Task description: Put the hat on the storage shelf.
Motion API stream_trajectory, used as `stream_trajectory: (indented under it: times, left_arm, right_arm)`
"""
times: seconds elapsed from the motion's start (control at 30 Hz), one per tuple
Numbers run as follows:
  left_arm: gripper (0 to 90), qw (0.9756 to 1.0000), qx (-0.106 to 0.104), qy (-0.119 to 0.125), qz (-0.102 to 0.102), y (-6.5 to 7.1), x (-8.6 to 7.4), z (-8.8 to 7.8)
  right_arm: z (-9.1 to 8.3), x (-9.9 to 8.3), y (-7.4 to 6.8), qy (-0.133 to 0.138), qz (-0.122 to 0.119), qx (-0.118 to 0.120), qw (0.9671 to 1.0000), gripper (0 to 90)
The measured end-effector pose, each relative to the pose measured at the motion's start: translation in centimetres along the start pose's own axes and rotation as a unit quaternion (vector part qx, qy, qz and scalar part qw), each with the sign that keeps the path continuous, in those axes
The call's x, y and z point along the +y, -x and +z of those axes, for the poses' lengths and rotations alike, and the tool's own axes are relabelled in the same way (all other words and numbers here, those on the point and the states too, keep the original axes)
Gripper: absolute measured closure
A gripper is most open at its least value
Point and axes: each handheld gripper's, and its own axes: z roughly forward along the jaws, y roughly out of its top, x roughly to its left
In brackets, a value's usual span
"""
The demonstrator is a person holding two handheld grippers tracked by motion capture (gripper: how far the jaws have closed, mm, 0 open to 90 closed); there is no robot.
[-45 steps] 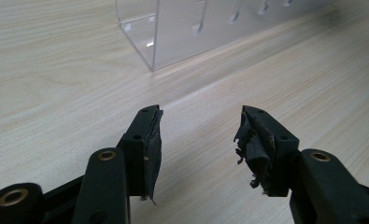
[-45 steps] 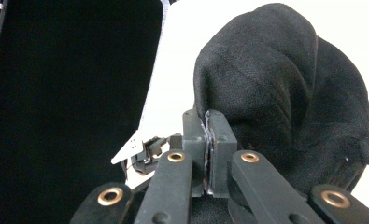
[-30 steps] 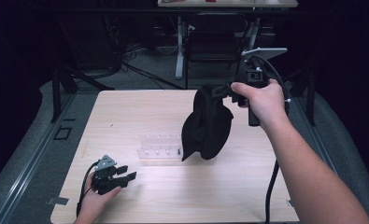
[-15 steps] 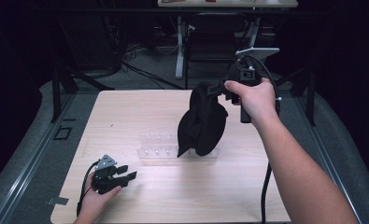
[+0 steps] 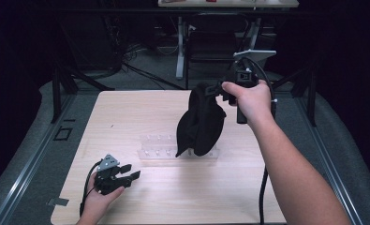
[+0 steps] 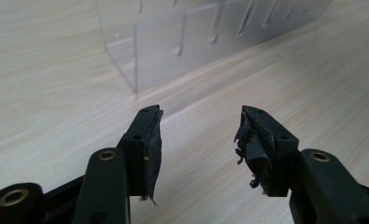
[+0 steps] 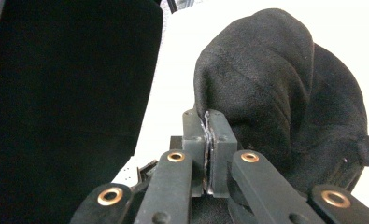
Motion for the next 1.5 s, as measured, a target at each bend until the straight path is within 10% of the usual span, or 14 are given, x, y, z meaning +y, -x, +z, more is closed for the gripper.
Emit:
stream_trajectory:
  times: [0.57,1.5]
  left_arm:
    - [51.5,0.9966,-0.048,0.030,0.060,4.9,5.0,2.1]
    - [58.7,0.9909,-0.055,0.033,0.118,9.8,9.6,5.0]
  right_arm:
    - [0.4,-0.3,-0.2,0.000,-0.003,0.004,1.0000,88.2]
    - [0.4,-0.6,-0.2,0.001,-0.005,0.006,1.0000,88.2]
